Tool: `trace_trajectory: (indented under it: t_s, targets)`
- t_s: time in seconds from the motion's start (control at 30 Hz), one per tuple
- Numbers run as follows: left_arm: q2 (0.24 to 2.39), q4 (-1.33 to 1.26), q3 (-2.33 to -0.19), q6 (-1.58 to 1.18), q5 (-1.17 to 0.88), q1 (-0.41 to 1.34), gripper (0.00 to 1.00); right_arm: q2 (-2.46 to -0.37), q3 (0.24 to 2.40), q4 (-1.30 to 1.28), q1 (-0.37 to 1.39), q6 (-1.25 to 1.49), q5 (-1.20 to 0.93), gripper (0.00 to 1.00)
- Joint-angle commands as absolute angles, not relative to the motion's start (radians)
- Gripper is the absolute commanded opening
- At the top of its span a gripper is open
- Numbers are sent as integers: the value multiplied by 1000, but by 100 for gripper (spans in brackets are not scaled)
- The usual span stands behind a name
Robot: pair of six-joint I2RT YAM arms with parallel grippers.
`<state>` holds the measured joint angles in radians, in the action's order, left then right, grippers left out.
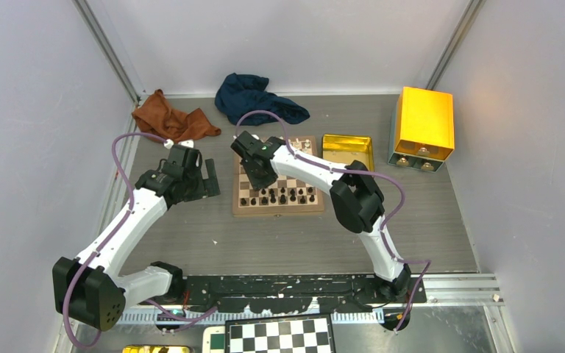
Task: Set up the chess pieces on the board
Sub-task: Place the chess piece on the chessboard, then pick up the chess piece from the storage box.
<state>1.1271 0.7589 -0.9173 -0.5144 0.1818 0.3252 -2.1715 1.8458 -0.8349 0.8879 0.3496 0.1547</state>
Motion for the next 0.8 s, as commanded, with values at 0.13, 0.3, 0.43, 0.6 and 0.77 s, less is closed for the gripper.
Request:
trace_trajectory:
  t_s: [0.13,0.3,0.43,0.6,0.77]
  targets:
    - [1118,728,-943,-503,174,319,100,-2098,1907,-851,885,335,207,33]
    - [1114,730,-940,-502,174,319,100,-2028,1907,-827,831,339,304,33]
    - [1114,732,-940,-503,173,319,100,-1962,1891,-817,736,356,381,42]
    - [1118,733,-940,-504,169,319,100,-1868,1805,-800,591,377,412,48]
    - [1130,731,-943,-508,166,319,100,-1823,1710,-799,476,394,424,50]
